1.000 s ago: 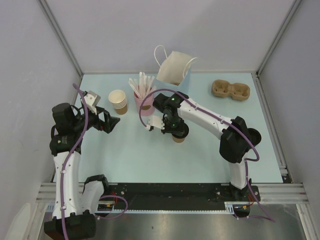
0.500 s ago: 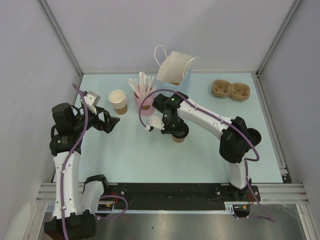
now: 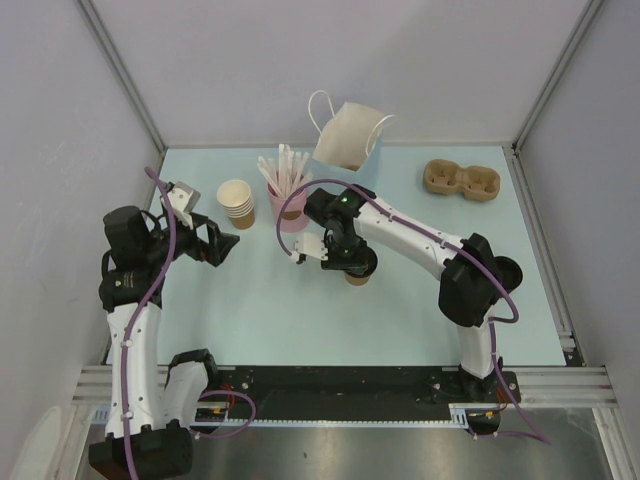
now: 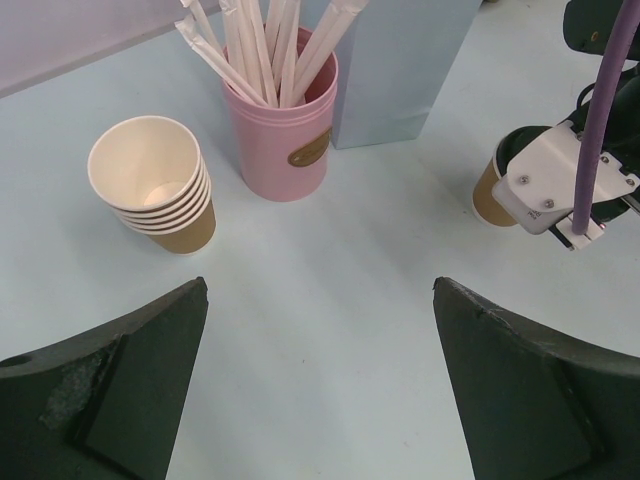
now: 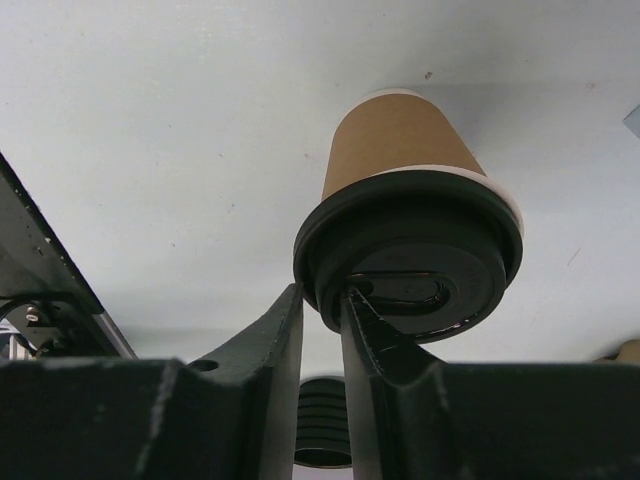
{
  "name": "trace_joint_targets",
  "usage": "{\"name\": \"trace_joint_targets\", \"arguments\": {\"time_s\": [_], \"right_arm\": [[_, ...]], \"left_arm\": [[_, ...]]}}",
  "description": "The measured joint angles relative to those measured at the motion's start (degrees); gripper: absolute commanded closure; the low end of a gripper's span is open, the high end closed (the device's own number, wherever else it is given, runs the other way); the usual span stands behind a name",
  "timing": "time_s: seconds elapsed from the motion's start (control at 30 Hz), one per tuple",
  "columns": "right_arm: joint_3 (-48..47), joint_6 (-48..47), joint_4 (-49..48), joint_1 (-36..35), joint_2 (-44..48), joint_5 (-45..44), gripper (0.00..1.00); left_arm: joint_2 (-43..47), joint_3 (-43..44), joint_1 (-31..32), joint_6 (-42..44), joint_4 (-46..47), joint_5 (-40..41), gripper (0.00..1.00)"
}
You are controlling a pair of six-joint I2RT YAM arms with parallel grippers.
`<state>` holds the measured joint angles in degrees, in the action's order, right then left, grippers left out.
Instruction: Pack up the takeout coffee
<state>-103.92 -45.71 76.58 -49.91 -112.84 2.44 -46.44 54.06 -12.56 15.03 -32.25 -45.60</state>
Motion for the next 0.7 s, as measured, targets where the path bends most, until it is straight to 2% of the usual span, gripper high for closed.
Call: {"name": "trace_joint_targets", "arguments": {"time_s": [0.7], "right_arm": [[-1.1, 0.0, 0.0, -0.3, 0.0, 0.4, 0.61]], "left_arm": [[0.0, -0.4, -0.2, 0.0, 0.0, 0.0, 0.01]]}}
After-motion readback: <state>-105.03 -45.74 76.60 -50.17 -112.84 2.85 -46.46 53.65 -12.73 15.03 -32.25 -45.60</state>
